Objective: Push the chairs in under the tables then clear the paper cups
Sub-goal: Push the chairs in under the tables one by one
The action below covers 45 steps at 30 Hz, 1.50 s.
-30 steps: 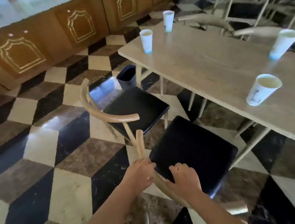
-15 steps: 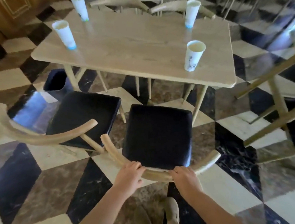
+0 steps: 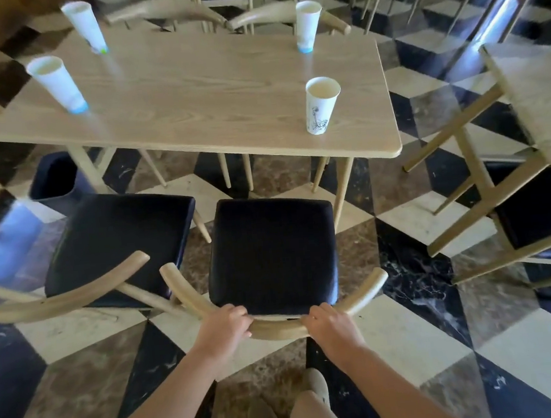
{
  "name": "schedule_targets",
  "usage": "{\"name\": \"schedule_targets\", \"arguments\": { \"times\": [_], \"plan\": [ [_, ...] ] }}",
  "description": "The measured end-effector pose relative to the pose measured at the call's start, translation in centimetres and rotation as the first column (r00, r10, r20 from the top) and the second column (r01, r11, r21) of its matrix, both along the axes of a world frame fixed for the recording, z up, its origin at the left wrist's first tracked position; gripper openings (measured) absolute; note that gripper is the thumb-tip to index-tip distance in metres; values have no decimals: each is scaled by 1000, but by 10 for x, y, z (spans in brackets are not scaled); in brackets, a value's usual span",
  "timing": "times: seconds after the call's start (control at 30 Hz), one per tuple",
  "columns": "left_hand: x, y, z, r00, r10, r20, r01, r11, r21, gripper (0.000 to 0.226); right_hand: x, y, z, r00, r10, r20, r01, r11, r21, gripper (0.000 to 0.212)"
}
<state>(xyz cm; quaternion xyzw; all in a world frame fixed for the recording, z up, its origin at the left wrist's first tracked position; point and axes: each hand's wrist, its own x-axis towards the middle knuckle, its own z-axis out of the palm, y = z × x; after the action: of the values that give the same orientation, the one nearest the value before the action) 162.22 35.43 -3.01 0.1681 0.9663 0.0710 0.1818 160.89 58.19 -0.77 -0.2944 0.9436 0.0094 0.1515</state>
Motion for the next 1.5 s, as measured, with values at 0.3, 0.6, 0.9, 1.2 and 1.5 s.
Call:
{"name": "schedule_targets", "arguments": {
  "times": [0.3,0.6,0.9,1.2,1.5],
  "plan": [
    [-65,-1,0,1000,17,9,-18,1000,10,28,-65,4,-10,1000,22,-7,-22,1000,-11,36],
    [-145,7,9,993,56,-99,-46,994,100,27,-155,14,-11,1000,13,24,-12,999,-52,44],
    [-193,12,19,991,48,-127,-41,997,59,30,-207,18,-11,1000,22,16,-21,997,-69,36],
    [-230,7,20,987,97,-130,-85,992,93,24,-246,8,-15,998,-7,70,11,998,-58,20],
    [-251,0,15,989,41,-145,-30,996,81,26,-271,7,-18,996,47,76,-44,998,-49,13]
  ]
}}
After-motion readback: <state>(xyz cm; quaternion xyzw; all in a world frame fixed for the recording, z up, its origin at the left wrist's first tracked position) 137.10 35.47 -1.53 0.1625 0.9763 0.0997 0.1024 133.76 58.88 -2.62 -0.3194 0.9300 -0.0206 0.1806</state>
